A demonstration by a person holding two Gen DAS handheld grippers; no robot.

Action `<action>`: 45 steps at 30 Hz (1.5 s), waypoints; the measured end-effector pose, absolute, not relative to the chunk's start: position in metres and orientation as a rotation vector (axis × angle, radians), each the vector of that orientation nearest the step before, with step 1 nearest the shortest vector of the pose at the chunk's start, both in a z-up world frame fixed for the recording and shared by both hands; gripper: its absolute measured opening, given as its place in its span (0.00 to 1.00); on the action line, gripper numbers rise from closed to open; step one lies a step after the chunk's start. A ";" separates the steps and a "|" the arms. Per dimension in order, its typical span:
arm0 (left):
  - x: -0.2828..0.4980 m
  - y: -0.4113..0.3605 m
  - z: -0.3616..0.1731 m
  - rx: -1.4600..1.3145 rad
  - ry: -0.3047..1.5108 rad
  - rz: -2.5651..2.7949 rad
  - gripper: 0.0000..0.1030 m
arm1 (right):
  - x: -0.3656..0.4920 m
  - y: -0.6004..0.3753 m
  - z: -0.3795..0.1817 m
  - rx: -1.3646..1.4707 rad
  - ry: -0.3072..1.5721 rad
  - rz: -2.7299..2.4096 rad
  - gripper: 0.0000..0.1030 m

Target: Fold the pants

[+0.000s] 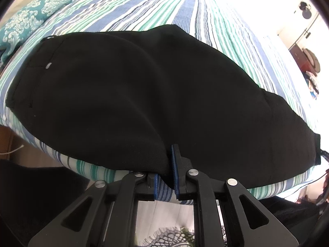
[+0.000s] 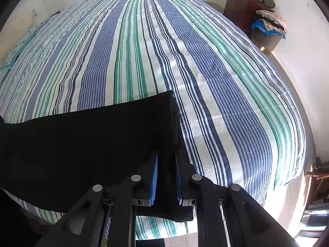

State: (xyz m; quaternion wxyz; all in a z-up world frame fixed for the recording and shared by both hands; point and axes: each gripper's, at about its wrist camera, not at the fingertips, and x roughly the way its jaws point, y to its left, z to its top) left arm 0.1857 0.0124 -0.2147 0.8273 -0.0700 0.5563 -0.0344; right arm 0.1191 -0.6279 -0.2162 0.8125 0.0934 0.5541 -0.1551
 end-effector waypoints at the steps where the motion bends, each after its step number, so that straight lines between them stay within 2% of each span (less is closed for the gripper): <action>1: 0.184 0.013 -0.213 -0.136 1.184 -0.071 0.22 | 0.117 -0.629 -0.215 0.208 1.174 -0.346 0.36; 2: 0.180 0.014 -0.211 -0.118 1.188 -0.066 0.33 | 0.114 -0.630 -0.214 0.227 1.170 -0.361 0.63; 3: 0.175 0.017 -0.209 -0.105 1.189 -0.070 0.42 | 0.110 -0.632 -0.211 0.247 1.154 -0.371 0.75; 5: 0.160 0.023 -0.202 -0.086 1.184 -0.080 0.47 | 0.098 -0.631 -0.198 0.244 1.097 -0.414 0.75; 9: 0.138 0.038 -0.179 -0.028 1.082 -0.082 0.49 | 0.074 -0.614 -0.162 0.207 0.989 -0.498 0.76; 12: 0.160 0.048 -0.169 -0.009 0.998 -0.061 0.64 | 0.062 -0.573 -0.141 0.202 0.916 -0.429 0.81; 15: 0.205 0.058 -0.187 0.048 1.014 -0.017 0.64 | 0.058 -0.517 -0.137 0.227 0.874 -0.302 0.82; 16: 0.219 0.062 -0.198 0.074 1.044 0.016 0.62 | 0.059 -0.497 -0.140 0.241 0.868 -0.264 0.82; 17: 0.233 0.070 -0.211 0.082 1.074 0.052 0.53 | 0.061 -0.479 -0.144 0.262 0.866 -0.229 0.82; 19: 0.249 0.088 -0.219 0.041 1.081 0.110 0.50 | 0.068 -0.446 -0.157 0.312 0.871 -0.159 0.82; 21: 0.252 0.100 -0.215 -0.015 1.077 0.132 0.37 | 0.076 -0.419 -0.172 0.335 0.879 -0.134 0.82; 25: 0.238 0.099 -0.210 0.002 1.067 0.150 0.38 | 0.087 -0.391 -0.198 0.310 0.891 -0.139 0.82; 26: 0.233 0.096 -0.207 0.015 1.061 0.153 0.45 | 0.091 -0.390 -0.206 0.299 0.920 -0.150 0.82; 27: 0.226 0.093 -0.202 0.021 1.049 0.148 0.60 | 0.095 -0.390 -0.213 0.308 0.954 -0.155 0.82; 30: 0.216 0.071 -0.181 0.025 0.973 0.029 0.79 | 0.095 -0.399 -0.224 0.360 0.970 -0.176 0.82; 32: 0.226 0.050 -0.173 0.035 0.966 -0.098 0.84 | 0.094 -0.403 -0.225 0.379 0.950 -0.186 0.83; 35: 0.259 0.021 -0.174 0.058 0.995 -0.188 0.86 | 0.095 -0.403 -0.228 0.368 0.957 -0.189 0.85; 41: 0.356 0.016 -0.227 0.136 1.128 0.026 0.85 | 0.098 -0.396 -0.228 0.318 0.970 -0.174 0.90; 45: 0.379 0.038 -0.230 0.131 1.070 0.156 0.96 | 0.099 -0.395 -0.232 0.302 0.990 -0.166 0.95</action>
